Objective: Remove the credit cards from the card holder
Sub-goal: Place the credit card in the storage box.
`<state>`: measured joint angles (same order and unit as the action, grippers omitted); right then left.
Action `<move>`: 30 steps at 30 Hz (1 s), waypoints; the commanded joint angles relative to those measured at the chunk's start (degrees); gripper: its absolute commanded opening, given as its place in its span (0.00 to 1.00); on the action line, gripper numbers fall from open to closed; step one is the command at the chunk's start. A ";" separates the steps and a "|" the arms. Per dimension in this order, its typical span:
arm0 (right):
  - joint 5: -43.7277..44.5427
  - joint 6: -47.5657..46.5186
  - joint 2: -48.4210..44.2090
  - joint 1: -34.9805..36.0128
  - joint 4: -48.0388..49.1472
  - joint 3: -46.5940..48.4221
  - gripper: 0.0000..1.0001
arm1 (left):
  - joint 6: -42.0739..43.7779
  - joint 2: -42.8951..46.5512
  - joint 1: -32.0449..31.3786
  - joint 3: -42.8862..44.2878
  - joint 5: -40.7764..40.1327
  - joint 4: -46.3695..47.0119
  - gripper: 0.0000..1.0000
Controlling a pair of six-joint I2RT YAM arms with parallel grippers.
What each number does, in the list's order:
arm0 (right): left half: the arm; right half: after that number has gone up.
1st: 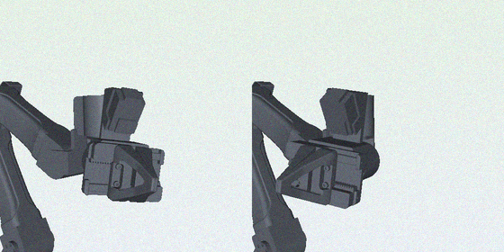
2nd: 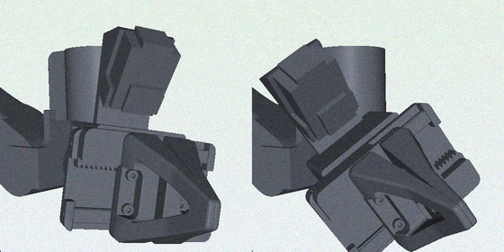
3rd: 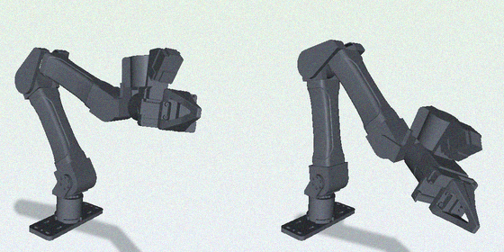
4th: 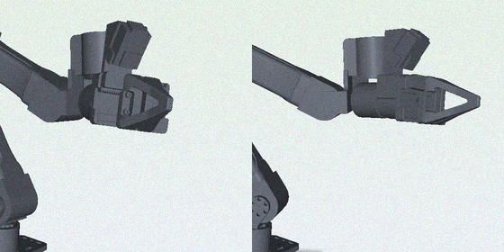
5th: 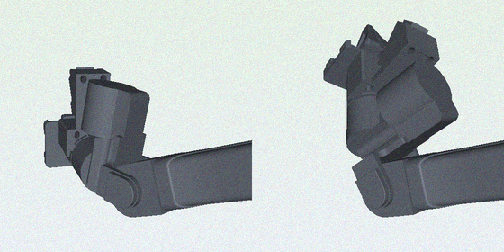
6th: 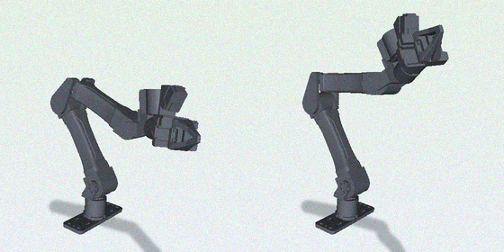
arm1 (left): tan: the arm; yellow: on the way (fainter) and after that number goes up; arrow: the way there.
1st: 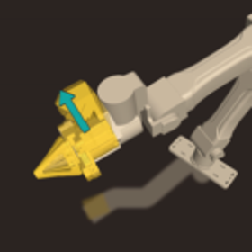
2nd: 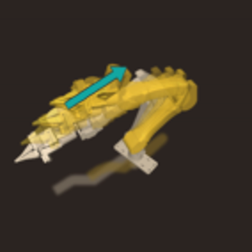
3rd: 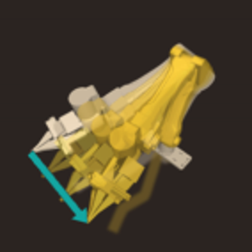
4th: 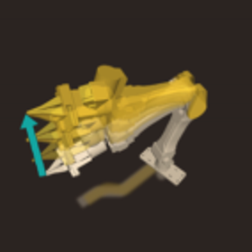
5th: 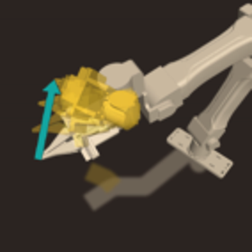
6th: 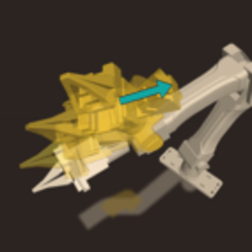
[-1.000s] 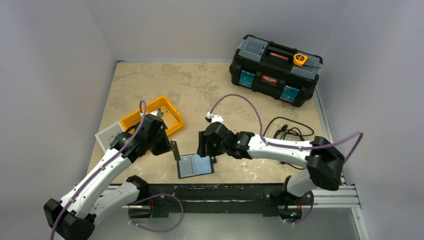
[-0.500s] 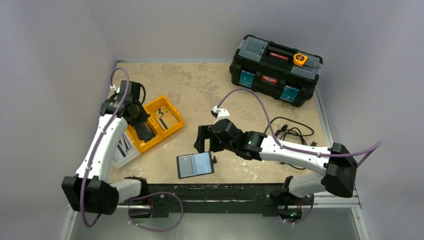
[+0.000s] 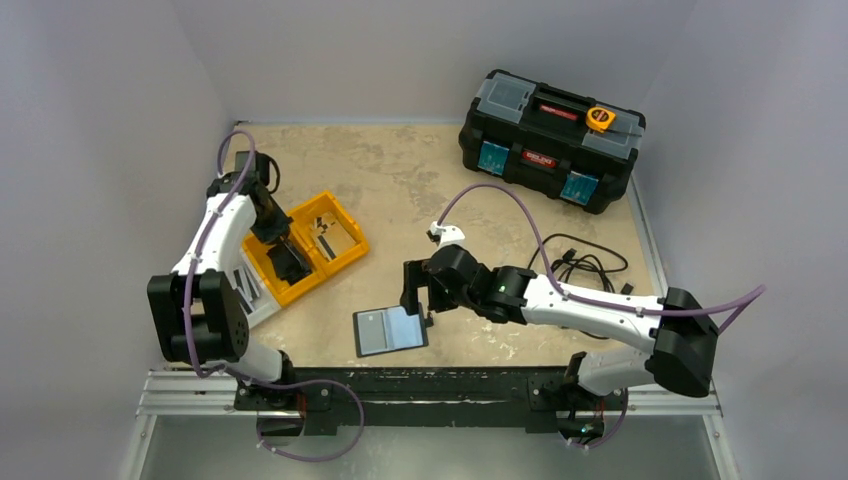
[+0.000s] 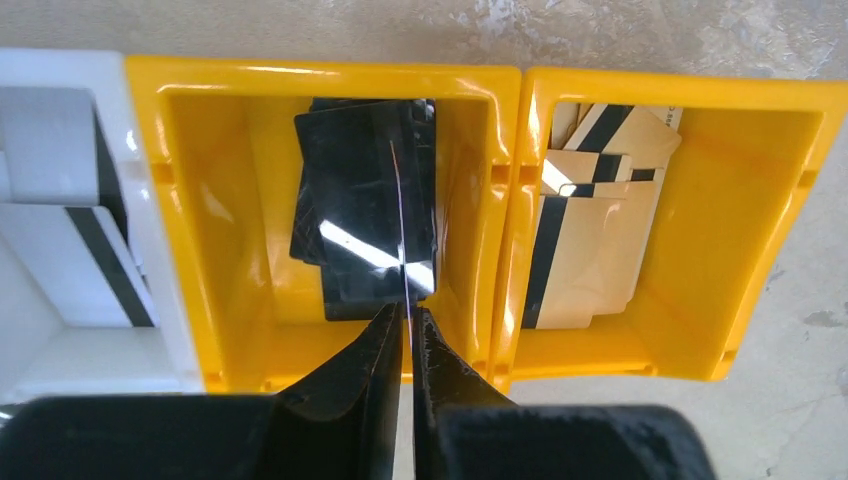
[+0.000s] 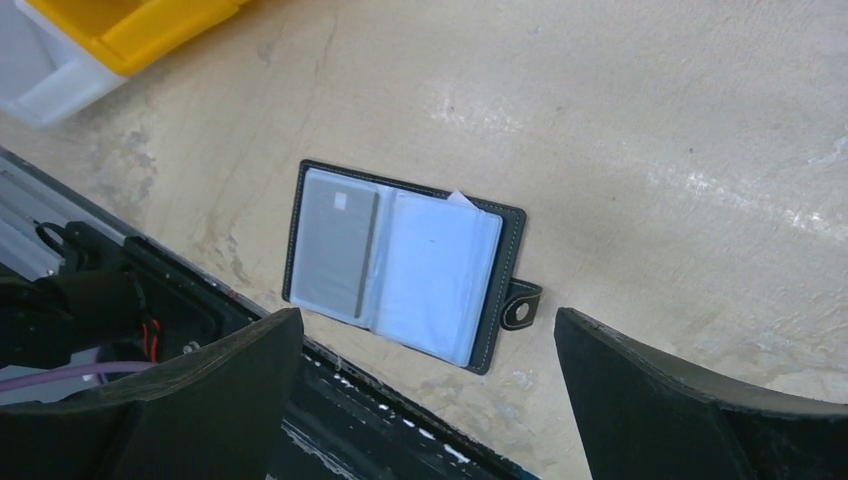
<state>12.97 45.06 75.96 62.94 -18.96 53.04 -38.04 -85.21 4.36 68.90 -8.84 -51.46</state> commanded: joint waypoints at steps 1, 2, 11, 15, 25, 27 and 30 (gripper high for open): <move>1.32 -0.05 0.52 0.00 -1.24 1.86 0.99 | 1.56 -2.78 1.60 2.41 4.39 3.49 0.10; 1.35 0.06 0.38 -0.01 -0.90 1.51 0.99 | 1.69 -3.21 1.75 2.42 4.70 3.47 0.13; 2.15 -0.41 2.30 0.86 -1.90 2.46 0.99 | 2.24 1.32 2.14 0.01 2.39 1.88 0.39; 1.66 -0.46 4.87 1.70 -1.47 3.75 0.99 | 3.32 6.36 2.12 -3.27 6.46 2.39 0.47; 4.97 1.66 14.32 7.26 -4.03 11.81 0.95 | 5.97 21.89 -6.32 -16.02 19.69 2.64 0.54; 4.98 2.16 17.00 8.30 -4.64 13.79 0.91 | 4.54 24.57 -10.21 -18.60 20.50 2.78 0.54; 4.87 2.52 20.87 9.68 -5.01 16.82 0.82 | 1.17 29.01 -13.00 -23.63 22.70 4.43 0.54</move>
<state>15.88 46.22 93.51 71.00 -23.18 65.36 -33.98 -60.97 -5.74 50.00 9.30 -48.71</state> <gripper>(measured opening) 0.862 0.537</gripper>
